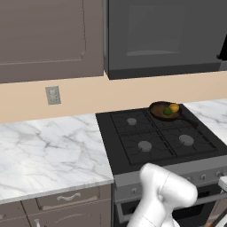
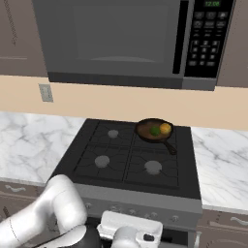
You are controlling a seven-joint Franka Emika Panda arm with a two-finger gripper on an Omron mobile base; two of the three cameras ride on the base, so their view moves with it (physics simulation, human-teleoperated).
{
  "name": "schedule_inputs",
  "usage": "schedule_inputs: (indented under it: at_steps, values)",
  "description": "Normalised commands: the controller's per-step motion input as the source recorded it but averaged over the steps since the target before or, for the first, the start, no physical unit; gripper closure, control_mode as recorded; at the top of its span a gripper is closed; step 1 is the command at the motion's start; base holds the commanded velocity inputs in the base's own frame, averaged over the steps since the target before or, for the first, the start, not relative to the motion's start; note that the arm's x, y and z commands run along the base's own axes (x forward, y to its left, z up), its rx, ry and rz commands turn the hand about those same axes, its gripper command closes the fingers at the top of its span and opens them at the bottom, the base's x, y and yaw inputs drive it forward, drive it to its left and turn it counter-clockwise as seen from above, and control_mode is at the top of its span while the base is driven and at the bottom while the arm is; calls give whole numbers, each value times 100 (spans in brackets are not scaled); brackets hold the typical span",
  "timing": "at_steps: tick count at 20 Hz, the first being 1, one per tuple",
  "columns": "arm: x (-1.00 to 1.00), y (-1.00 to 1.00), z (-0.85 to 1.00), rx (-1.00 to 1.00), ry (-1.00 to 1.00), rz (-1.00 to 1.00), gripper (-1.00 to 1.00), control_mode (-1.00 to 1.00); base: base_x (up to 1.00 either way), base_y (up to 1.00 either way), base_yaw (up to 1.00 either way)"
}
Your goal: Put the lime and squash in the pan. Then turn on the rear right burner and set the heat to medium.
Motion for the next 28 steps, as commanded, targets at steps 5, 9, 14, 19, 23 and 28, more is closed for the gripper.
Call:
schedule_inputs:
  at_steps: [5, 9, 14, 19, 23, 28]
  values:
    - [0, 0, -18, -19, -14, 0, -100, -100, 0, 0, 0]
    - [-1, 0, -23, -21, -6, 0, -100, -100, 0, 0, 0]
    - [0, 0, -30, -16, -2, 0, -100, -100, 0, 0, 0]
    - [0, 0, -24, 0, 0, 1, -100, -100, 0, 0, 0]
    - [0, -8, -52, 0, 1, 5, -100, -100, 0, 0, 0]
    - [6, -31, -28, 0, 4, 4, -100, -100, 0, 0, 0]
